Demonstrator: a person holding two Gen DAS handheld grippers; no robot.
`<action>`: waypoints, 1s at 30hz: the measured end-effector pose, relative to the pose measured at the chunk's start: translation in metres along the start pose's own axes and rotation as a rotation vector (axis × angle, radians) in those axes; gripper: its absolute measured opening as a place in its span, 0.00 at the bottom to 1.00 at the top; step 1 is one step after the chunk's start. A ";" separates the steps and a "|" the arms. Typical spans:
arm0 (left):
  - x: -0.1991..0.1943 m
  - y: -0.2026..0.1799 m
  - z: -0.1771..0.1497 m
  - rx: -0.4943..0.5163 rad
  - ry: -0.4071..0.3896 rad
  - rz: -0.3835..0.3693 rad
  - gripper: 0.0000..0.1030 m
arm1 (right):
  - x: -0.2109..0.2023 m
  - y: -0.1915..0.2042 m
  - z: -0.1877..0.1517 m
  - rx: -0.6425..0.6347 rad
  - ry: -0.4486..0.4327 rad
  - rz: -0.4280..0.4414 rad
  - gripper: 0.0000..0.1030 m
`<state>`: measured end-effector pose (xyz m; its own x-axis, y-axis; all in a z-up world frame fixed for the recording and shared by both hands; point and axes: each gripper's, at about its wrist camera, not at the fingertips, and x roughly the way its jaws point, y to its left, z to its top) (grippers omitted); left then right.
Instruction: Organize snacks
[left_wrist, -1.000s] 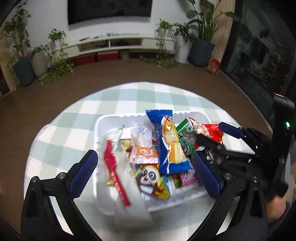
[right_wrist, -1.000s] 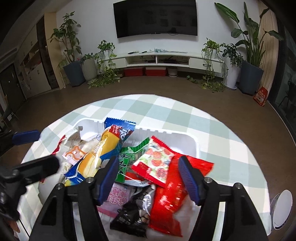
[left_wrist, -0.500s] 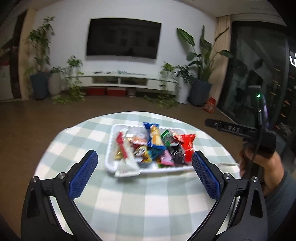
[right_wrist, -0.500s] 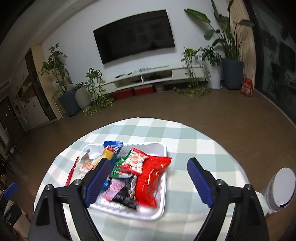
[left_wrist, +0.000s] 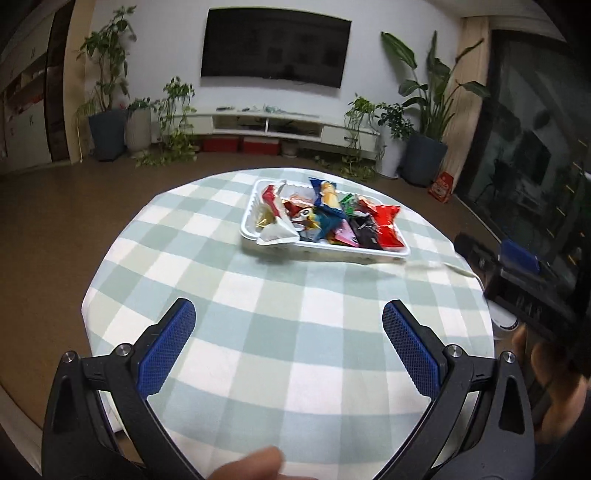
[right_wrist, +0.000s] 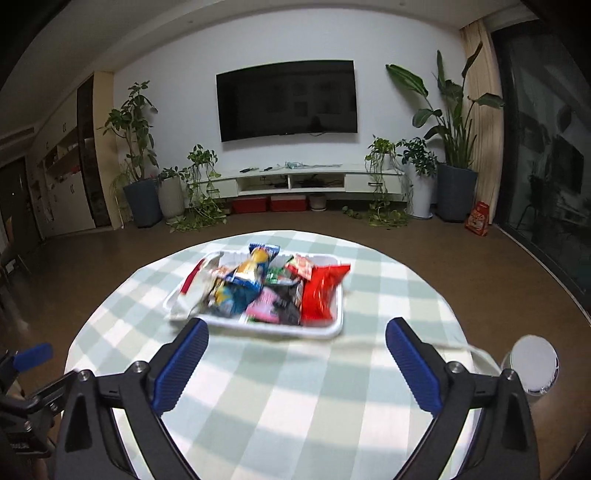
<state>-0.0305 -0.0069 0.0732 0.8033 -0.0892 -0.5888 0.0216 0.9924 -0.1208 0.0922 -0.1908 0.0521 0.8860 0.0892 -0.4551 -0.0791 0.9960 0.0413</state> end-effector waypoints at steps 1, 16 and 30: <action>-0.003 -0.005 -0.005 0.014 -0.017 0.003 1.00 | -0.005 0.000 -0.007 0.006 -0.010 -0.015 0.98; -0.013 -0.014 -0.043 -0.033 0.009 -0.031 1.00 | -0.035 0.019 -0.055 -0.022 -0.043 -0.102 1.00; -0.014 0.000 -0.041 -0.022 -0.033 0.072 1.00 | -0.032 0.030 -0.065 -0.045 0.054 -0.093 0.99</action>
<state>-0.0662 -0.0086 0.0493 0.8218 -0.0145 -0.5696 -0.0494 0.9941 -0.0966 0.0316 -0.1640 0.0106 0.8648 -0.0049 -0.5021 -0.0192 0.9989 -0.0427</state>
